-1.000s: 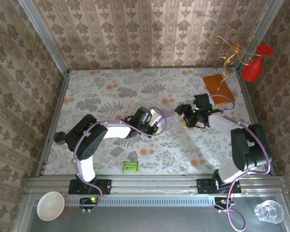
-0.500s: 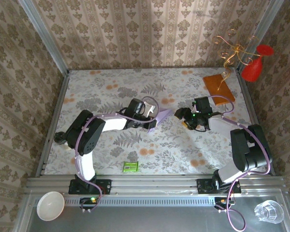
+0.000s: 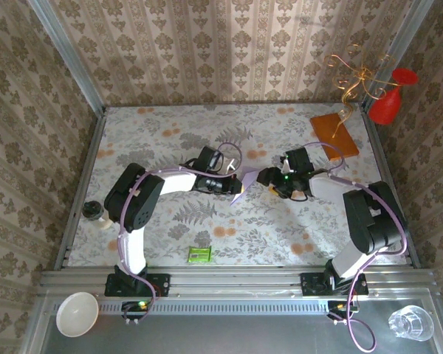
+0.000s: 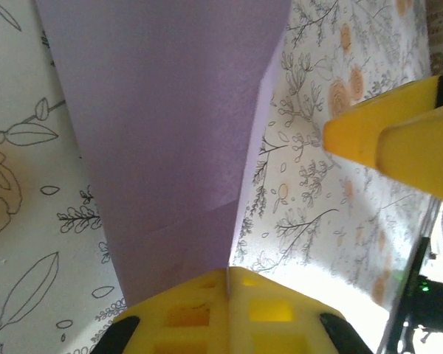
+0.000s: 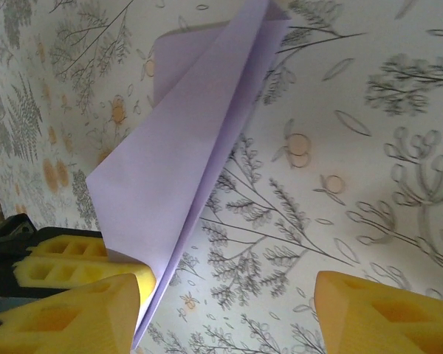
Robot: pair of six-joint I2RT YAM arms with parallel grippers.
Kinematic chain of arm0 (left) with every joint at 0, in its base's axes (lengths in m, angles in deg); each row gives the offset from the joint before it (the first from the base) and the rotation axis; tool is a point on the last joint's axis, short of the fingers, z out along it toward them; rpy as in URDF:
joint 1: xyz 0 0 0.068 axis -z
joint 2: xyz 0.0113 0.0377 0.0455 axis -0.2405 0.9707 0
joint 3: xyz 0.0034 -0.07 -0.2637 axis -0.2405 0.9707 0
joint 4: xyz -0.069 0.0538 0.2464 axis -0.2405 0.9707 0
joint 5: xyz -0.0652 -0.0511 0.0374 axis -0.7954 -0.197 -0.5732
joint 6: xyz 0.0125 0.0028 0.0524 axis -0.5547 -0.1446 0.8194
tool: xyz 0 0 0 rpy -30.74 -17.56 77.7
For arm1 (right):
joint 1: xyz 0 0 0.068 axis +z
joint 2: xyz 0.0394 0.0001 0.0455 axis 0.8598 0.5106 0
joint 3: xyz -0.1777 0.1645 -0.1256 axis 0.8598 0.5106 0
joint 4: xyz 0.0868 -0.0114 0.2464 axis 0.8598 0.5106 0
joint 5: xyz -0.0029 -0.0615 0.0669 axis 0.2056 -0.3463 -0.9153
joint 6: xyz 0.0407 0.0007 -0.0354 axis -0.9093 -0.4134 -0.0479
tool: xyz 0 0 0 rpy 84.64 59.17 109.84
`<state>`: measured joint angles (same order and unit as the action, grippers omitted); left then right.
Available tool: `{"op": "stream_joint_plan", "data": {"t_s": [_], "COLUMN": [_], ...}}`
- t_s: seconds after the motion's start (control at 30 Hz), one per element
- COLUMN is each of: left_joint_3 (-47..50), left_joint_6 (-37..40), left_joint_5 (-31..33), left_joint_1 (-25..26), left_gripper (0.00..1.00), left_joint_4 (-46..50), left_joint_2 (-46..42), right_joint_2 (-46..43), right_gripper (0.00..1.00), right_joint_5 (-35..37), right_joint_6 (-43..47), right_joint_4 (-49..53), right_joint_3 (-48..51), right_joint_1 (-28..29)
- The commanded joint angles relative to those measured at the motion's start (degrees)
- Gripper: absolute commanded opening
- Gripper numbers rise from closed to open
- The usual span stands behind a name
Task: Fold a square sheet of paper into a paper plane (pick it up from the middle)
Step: Fold the wing for the fifth time at the center of the table.
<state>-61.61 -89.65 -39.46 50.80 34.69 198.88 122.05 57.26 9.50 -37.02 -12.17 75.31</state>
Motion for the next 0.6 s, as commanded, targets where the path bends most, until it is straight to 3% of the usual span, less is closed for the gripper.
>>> {"op": "stream_joint_plan", "data": {"t_s": [0.0, 0.57], "left_joint_3": [-2.1, -4.5], "left_joint_6": [-4.0, -8.1], "left_joint_5": [-4.0, -8.3], "left_joint_1": [-0.9, -1.3], "left_gripper": [0.07, 0.07], "left_joint_4": [1.9, 2.8], "left_joint_2": [1.5, 4.5], "right_joint_2": [2.2, 8.4], "right_gripper": [0.65, 0.65], "right_joint_5": [-1.0, -1.2], "right_joint_6": [2.5, 2.9], "right_joint_4": [1.8, 1.9], "right_joint_3": [-2.8, -7.0], "right_joint_1": [1.3, 2.1]}}
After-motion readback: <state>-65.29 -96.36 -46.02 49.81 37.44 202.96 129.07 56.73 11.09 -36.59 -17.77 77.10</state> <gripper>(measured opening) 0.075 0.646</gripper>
